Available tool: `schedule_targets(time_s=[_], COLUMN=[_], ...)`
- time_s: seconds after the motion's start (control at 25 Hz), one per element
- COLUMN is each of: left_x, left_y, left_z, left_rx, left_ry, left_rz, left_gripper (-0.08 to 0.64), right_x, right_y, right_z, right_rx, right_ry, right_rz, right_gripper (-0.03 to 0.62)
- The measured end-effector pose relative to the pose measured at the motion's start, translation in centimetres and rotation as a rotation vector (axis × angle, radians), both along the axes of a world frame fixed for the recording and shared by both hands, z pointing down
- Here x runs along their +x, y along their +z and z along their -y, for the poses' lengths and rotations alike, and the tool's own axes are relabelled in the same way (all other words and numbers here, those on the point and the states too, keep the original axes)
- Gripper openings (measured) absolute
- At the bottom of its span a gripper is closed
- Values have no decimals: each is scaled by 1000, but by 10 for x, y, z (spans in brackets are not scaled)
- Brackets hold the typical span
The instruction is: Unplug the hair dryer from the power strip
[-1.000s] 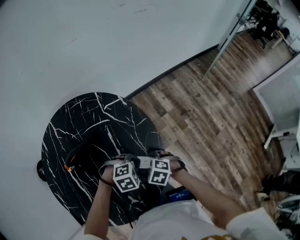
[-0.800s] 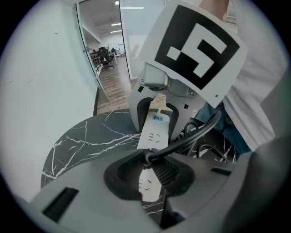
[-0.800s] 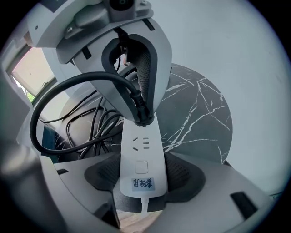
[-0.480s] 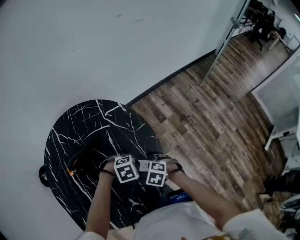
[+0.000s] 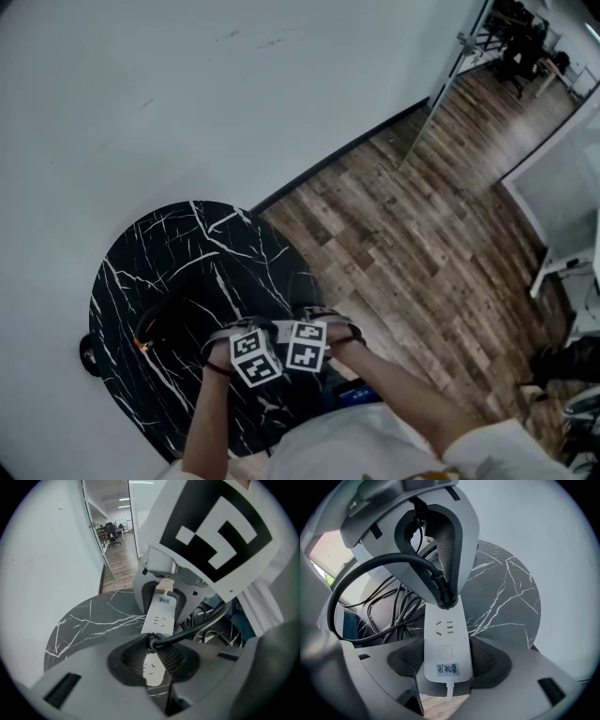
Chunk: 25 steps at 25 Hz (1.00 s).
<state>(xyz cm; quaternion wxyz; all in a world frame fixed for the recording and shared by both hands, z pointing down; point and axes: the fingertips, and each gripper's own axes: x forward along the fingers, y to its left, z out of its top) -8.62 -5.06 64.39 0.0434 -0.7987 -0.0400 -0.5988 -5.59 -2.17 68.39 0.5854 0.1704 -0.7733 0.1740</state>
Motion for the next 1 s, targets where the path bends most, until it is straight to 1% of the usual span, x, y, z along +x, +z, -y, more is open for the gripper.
schedule_targets(time_s=[0.04,0.12,0.32,0.44,0.48,0.56,0.72,0.8,0.88,1.0], left_x=[-1,-1,0,0,0,0,0,0,-1,-2], left_y=[1,2,3,1,0,0,-1,0,1,3], left_z=[0,0,-2,-2,-2,-1,0,0,0,0], left_rx=[-7,-47,-200,-239,-235,-194,-44,4,3,-74], left_ry=[1,15,24,52,58,62,39,19,11,23], left_rz=[3,17,82,103,101,85,37,19,16,47], left_gripper=[57,57,58,58,58,58,57,55,55,55], right_x=[0,1,-1,0,0,0,-1,0,1,-2], right_y=[0,1,0,0,0,0,-1,0,0,-1], right_z=[0,0,0,1,1,1,1,1,1,1], right_rx=[0,2,4,6,8,8,9,11,11,11], right_ry=[-1,2,5,6,7,10,9,9,10,12], right_rz=[-3,-5,28,29,29,27,25,20,17,31], right_gripper=[273,273,273,273,273,273,273,273,275,273])
